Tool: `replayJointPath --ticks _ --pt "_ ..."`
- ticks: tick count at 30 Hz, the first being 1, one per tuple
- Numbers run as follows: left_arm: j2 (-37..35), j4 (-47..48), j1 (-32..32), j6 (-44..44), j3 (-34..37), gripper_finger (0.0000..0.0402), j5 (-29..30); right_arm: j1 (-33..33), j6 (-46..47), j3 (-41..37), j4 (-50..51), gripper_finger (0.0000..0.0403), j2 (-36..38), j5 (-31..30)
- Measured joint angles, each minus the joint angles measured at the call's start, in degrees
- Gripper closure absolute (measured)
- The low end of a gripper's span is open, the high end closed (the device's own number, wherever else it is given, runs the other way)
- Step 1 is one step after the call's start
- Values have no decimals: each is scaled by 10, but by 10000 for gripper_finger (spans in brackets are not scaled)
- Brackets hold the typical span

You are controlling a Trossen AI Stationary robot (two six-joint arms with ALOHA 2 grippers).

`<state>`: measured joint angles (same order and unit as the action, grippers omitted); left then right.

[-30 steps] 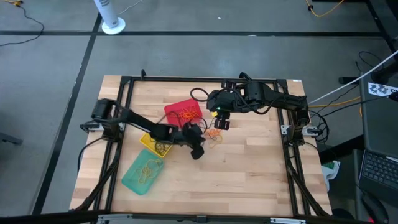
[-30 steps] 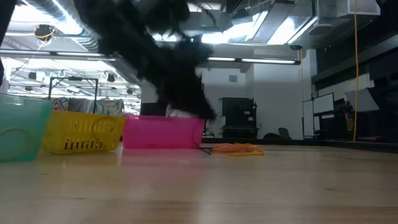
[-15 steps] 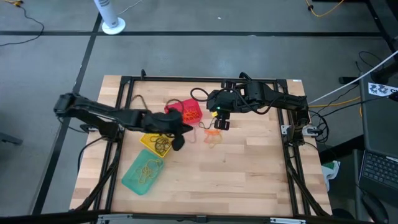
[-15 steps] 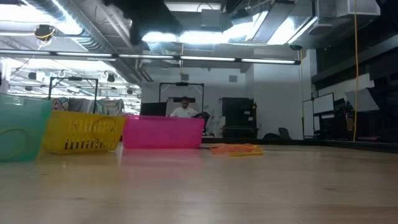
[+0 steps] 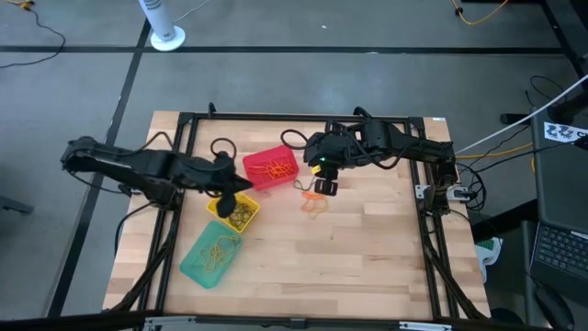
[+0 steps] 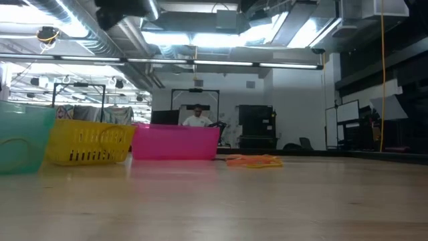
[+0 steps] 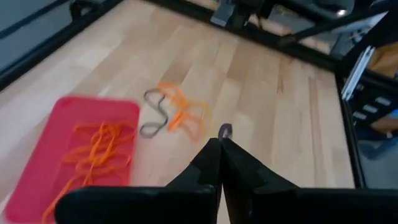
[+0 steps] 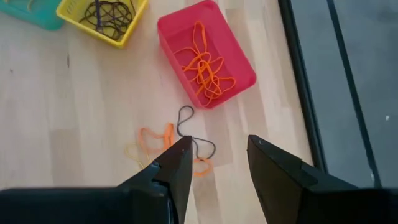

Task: Sort rubber bands into baskets
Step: Put the black rubber band into the yellow bin

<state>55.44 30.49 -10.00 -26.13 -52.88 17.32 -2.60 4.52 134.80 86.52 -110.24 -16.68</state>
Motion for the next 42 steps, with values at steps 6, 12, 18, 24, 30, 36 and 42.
replayJointPath --ticks 6,12,18,24,30,36,42 --pt "-46 113 -2 -44 0 395 -2 0 4 1 -8 247 -17 28" --pt "-55 219 -2 -72 0 399 -3 0 1 0 -13 247 -48 29" --pt "-40 273 -2 -79 0 382 -8 0 -5 0 -9 247 -80 29" --pt "-20 277 -2 -64 0 354 -41 1 -8 0 18 247 -94 35" --pt "11 276 -2 -59 0 307 -50 8 -32 -46 8 247 -101 50" --pt "43 275 -2 -60 0 272 -50 32 -97 -146 -30 247 -103 84" --pt "60 274 -2 -87 0 266 -50 69 -137 -249 -119 247 -103 157"
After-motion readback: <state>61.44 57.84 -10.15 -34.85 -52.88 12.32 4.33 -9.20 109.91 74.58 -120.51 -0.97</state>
